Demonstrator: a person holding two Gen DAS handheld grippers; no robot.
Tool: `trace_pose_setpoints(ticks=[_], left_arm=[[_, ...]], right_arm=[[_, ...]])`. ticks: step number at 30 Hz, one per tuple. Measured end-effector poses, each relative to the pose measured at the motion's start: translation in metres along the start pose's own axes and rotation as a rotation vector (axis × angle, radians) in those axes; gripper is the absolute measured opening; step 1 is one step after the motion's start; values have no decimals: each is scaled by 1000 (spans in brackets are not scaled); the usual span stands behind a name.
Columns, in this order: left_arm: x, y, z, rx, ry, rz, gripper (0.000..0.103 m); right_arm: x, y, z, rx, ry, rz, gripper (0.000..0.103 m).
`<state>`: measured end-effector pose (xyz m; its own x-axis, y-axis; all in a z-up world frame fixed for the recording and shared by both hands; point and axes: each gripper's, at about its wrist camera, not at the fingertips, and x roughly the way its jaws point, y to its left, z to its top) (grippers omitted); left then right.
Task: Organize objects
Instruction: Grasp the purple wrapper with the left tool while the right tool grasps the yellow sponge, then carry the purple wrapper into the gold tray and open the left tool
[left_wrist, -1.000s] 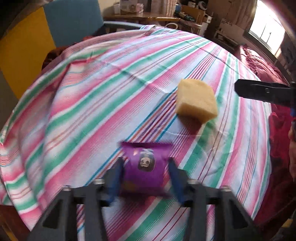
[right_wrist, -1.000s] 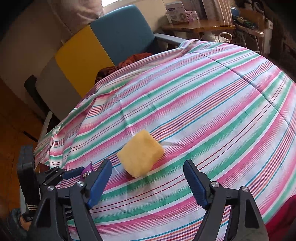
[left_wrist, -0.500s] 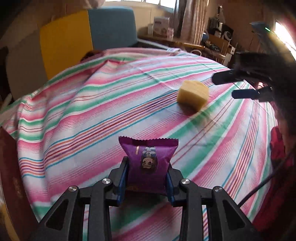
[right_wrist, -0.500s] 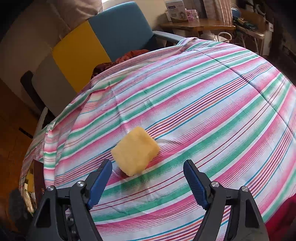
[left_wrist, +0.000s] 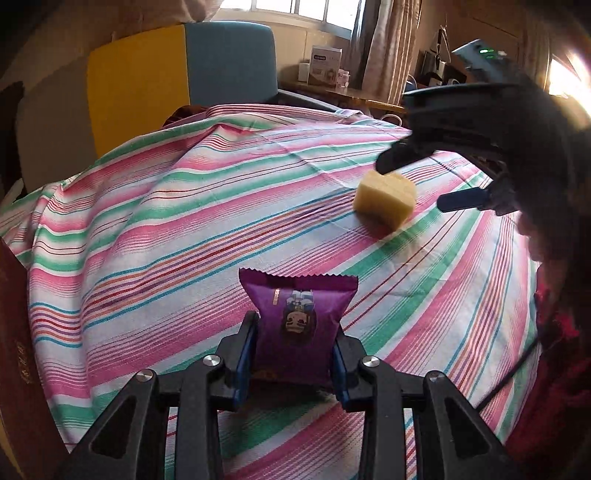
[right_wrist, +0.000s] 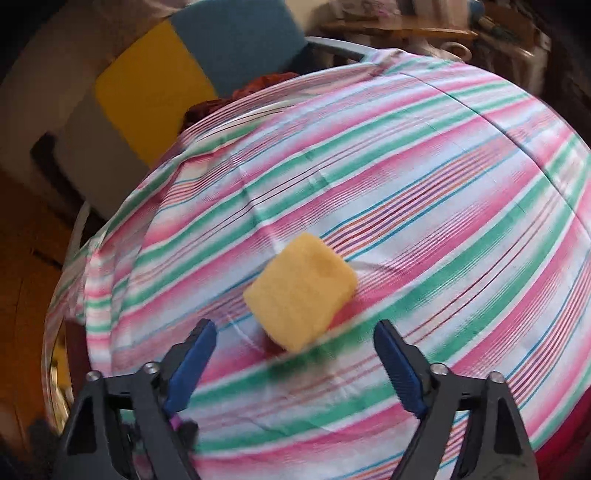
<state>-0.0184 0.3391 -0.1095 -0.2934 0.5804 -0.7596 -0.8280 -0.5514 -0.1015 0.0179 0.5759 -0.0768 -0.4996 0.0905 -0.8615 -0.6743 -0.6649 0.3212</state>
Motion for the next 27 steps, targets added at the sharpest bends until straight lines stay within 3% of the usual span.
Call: trace_pose_setpoints(ticks=[6, 8, 9, 12, 19, 27], left_arm=[[3, -1, 3, -10, -8, -12, 36], [3, 0, 3, -15, -10, -18, 36], [2, 1, 3, -20, -11, -23, 36], [1, 3, 2, -29, -15, -37, 36], [2, 4, 1, -19, -17, -26, 37], [1, -2, 0, -1, -17, -3, 37]], right_arm=[[22, 2, 12, 148, -6, -67, 89], [31, 5, 14, 133, 7, -93, 76], [38, 7, 14, 112, 42, -97, 63], [34, 18, 10, -15, 56, -109, 55], [9, 24, -46, -332, 75, -118, 55], [25, 37, -54, -436, 72, -182, 53]])
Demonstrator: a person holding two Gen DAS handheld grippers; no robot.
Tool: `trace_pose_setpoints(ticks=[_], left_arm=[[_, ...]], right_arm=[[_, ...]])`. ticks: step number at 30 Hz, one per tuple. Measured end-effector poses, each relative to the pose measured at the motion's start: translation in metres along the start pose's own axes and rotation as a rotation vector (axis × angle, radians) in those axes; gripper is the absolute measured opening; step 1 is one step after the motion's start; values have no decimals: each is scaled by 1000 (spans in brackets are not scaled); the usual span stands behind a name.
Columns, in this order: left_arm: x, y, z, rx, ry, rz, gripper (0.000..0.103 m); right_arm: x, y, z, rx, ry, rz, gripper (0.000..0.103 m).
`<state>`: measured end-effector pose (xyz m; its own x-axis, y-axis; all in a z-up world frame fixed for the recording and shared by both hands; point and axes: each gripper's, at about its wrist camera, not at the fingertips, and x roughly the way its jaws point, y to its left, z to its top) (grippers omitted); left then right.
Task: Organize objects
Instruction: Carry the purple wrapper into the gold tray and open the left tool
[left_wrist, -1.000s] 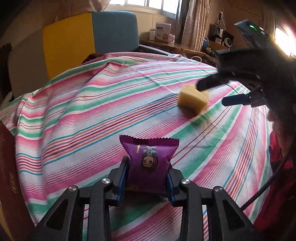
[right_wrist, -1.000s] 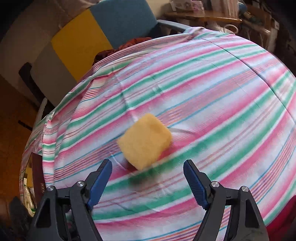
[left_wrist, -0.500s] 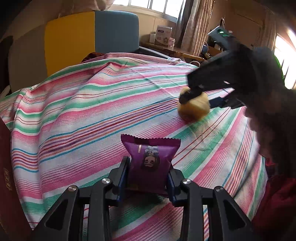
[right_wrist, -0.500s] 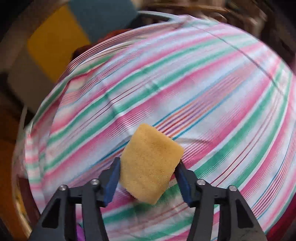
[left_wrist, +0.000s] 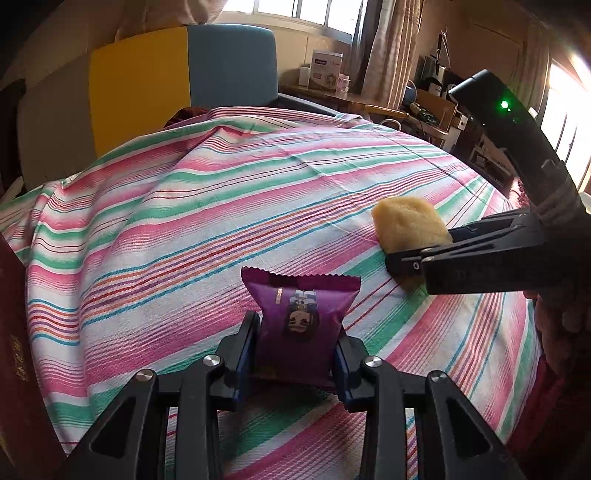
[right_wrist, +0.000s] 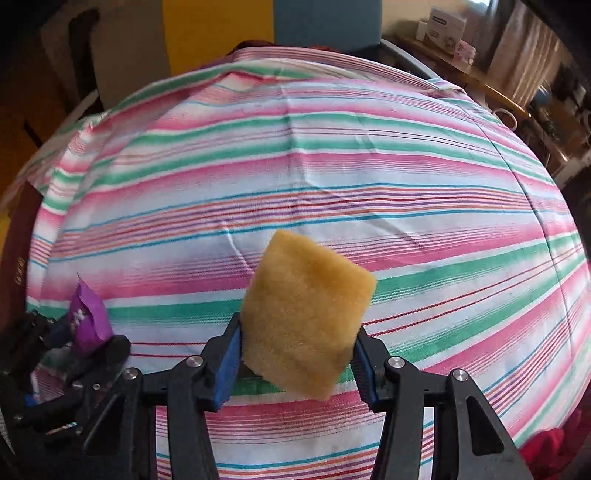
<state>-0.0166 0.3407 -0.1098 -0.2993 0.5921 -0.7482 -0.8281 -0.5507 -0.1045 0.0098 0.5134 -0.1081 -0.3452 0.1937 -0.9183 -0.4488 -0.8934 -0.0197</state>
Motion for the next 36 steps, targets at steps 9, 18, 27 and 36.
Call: trace_pose_setpoints(ticks=[9, 18, 27, 36], left_arm=[[-1, -2, -1, 7, 1, 8, 37], [-24, -11, 7, -25, -19, 43, 34], [-83, -30, 13, -8, -74, 63, 34], [-141, -4, 7, -78, -125, 161, 34]], right_arm=[[5, -5, 0, -2, 17, 27, 54], [8, -3, 1, -14, -5, 13, 54], [-1, 6, -10, -41, -20, -10, 55], [-3, 10, -13, -63, -30, -20, 55]])
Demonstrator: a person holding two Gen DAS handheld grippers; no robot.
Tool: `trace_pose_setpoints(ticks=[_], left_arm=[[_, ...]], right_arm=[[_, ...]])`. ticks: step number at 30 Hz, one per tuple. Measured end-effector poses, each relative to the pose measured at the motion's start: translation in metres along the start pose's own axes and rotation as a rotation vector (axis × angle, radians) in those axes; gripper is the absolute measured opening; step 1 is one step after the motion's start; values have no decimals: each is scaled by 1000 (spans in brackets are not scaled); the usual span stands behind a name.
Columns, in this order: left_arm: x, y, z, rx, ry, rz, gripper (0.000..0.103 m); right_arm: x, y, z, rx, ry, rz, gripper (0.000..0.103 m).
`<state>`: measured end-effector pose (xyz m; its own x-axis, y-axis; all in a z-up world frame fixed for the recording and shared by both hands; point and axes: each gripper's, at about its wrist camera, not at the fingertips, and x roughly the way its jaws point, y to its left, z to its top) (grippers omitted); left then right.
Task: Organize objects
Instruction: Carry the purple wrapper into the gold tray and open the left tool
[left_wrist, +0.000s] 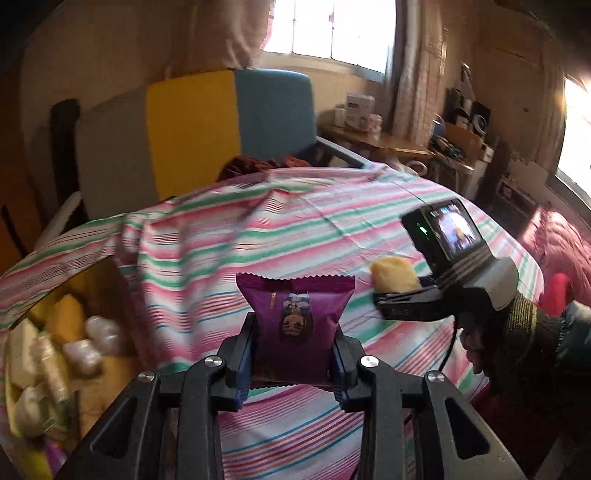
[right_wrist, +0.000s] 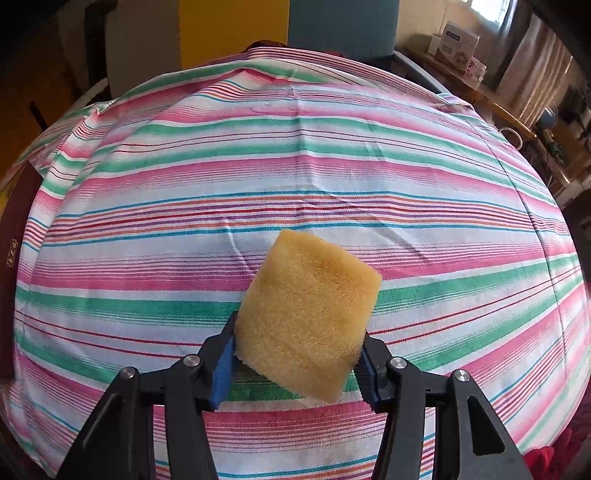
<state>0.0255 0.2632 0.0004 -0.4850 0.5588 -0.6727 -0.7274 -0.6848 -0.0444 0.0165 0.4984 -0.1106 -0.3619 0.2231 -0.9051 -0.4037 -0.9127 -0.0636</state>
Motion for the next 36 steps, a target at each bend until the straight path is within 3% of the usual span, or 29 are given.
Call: trace_pose_setpoints(ticks=[10, 21, 24, 27, 31, 34, 36], left_arm=[[-39, 60, -11, -108, -33, 94, 34], [-52, 127, -45, -247, -6, 168, 34], [-62, 161, -65, -326, -2, 193, 34], [-72, 204, -90, -470, 3, 189, 34], [-70, 231, -107, -536, 22, 212, 34], [-55, 235, -107, -554, 51, 181, 34], [-41, 232, -104, -545, 94, 207, 34]], right_arm=[[-7, 3, -4, -16, -8, -10, 55], [-7, 1, -4, -27, -10, -14, 55], [-7, 0, -3, -30, -10, -15, 55], [-8, 1, -4, -34, -11, -21, 55], [-8, 2, -4, -42, -11, -28, 55], [-8, 2, -4, -43, -10, -28, 55], [-8, 2, -4, -42, -10, -28, 55]])
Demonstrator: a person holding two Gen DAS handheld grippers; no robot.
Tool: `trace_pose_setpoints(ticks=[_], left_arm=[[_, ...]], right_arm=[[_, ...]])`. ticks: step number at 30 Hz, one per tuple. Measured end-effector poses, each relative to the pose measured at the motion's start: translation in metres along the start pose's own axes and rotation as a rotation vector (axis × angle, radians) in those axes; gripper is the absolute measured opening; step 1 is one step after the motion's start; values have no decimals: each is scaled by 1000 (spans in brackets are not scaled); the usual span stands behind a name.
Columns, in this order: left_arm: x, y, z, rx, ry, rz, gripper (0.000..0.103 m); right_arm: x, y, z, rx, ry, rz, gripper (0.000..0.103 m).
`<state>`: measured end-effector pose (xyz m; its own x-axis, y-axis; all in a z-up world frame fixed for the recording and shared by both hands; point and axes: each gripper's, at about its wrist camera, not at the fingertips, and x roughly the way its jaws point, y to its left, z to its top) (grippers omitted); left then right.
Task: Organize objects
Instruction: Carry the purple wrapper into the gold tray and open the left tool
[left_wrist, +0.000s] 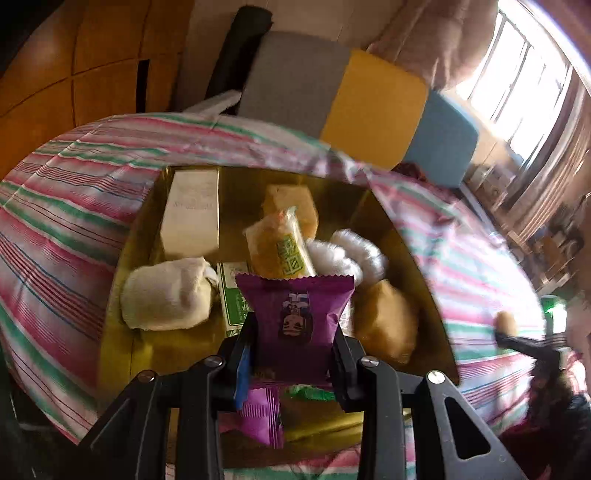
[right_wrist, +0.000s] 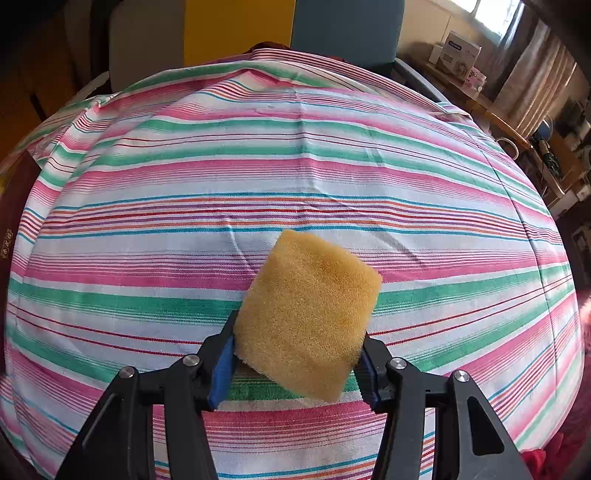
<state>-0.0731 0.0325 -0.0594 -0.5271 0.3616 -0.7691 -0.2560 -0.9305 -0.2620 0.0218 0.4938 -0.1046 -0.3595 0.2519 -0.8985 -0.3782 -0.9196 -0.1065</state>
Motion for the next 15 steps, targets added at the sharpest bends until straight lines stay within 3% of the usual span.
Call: trace_pose_setpoints(ticks=[3, 7, 15], left_arm=[[24, -5, 4, 5, 63, 30, 41], [24, -9, 10, 12, 33, 47, 62], [-9, 2, 6, 22, -35, 65, 64]], right_arm=[[0, 0, 0, 2, 0, 0, 55], [0, 0, 0, 7, 1, -4, 55], [-5, 1, 4, 27, -8, 3, 52]])
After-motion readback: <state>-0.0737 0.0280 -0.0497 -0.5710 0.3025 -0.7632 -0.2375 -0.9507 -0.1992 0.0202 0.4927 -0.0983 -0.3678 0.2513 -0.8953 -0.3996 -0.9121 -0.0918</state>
